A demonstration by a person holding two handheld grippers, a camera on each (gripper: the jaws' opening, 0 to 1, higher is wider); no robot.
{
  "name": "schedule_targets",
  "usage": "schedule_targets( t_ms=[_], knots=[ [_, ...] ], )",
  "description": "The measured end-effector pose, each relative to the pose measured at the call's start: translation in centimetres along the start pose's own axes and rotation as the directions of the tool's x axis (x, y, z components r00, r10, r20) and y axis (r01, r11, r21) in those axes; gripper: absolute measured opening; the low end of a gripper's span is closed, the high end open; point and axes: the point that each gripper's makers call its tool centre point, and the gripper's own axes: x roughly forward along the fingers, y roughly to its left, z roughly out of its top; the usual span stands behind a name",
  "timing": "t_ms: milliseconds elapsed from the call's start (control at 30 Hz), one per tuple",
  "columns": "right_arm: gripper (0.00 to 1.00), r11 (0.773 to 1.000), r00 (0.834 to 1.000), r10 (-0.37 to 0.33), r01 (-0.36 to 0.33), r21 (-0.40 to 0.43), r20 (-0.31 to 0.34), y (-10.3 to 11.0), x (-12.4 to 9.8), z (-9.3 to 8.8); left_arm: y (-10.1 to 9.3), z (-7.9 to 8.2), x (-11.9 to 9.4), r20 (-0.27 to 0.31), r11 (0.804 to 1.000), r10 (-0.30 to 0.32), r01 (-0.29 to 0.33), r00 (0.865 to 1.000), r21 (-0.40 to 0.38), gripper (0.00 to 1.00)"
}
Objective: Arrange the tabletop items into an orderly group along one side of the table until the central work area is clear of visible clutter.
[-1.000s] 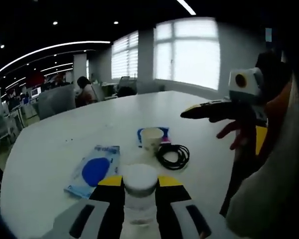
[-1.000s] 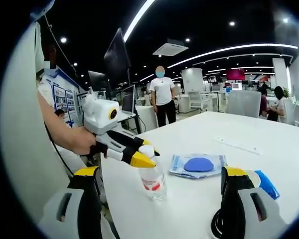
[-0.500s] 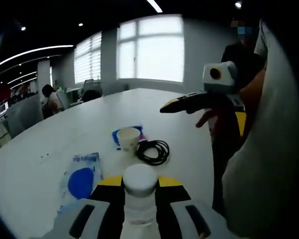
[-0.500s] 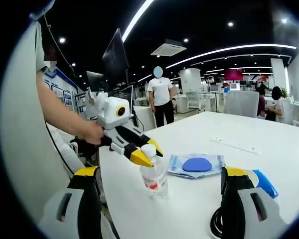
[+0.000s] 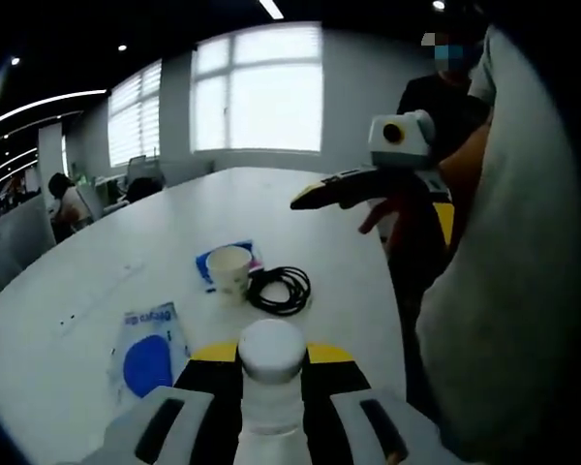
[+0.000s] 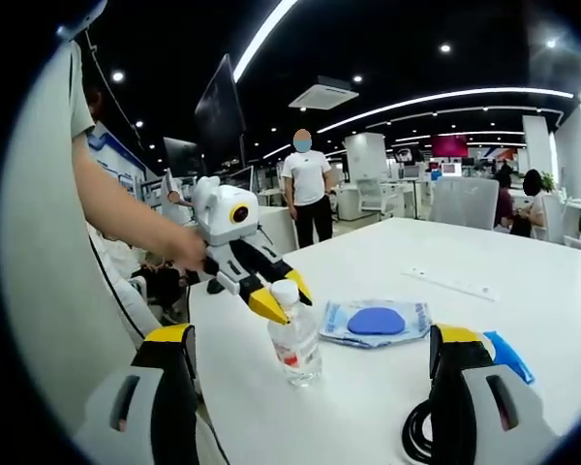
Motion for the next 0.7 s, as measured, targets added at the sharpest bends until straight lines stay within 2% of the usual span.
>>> schedule_targets(
  t_ms=[333,700],
  knots=[
    [0.96,1.0,1.0,-0.01,0.01,-0.001,-0.004,-0.1,0.3,0.0,0.3,-0.3,-0.9,-0.019,0.999,-0.04,0.04,0.999,0.033,0.18],
    [0.96,1.0,1.0,-0.01,0.01,0.0,-0.005,0.0,1.0,0.1,2.2,-0.9,-3.4,-0.029,0.999,-0.03,0.031,0.999,0.041,0.18]
  ],
)
